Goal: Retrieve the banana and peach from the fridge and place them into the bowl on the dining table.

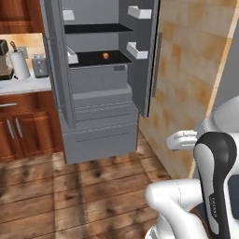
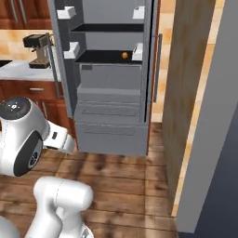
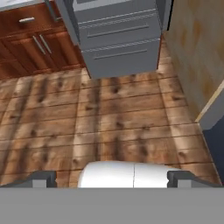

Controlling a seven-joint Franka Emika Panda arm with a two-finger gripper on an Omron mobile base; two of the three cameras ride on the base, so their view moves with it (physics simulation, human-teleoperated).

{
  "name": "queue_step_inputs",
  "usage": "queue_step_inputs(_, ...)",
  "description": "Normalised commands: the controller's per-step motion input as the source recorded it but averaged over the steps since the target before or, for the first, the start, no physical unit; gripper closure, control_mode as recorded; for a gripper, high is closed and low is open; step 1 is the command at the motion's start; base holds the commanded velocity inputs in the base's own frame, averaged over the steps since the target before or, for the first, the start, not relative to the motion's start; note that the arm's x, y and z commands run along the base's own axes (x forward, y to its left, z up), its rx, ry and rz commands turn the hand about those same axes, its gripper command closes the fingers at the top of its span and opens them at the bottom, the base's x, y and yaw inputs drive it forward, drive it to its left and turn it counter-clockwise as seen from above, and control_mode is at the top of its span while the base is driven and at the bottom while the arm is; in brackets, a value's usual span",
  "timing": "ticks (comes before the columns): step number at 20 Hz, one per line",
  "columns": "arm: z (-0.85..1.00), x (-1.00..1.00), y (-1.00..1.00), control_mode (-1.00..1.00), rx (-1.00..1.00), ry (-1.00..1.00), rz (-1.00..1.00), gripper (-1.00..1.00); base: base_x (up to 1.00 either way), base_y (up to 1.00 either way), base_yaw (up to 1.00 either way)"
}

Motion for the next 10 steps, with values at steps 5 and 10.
queue_step_inputs(5, 0.00, 0.00, 0.00, 1.00, 0.00, 0.00, 0.00, -1.00, 1.00, 0.00, 0.00)
queue_step_inputs(10, 0.00, 0.00, 0.00, 1.00, 0.00, 0.00, 0.00, -1.00, 1.00, 0.00, 0.00)
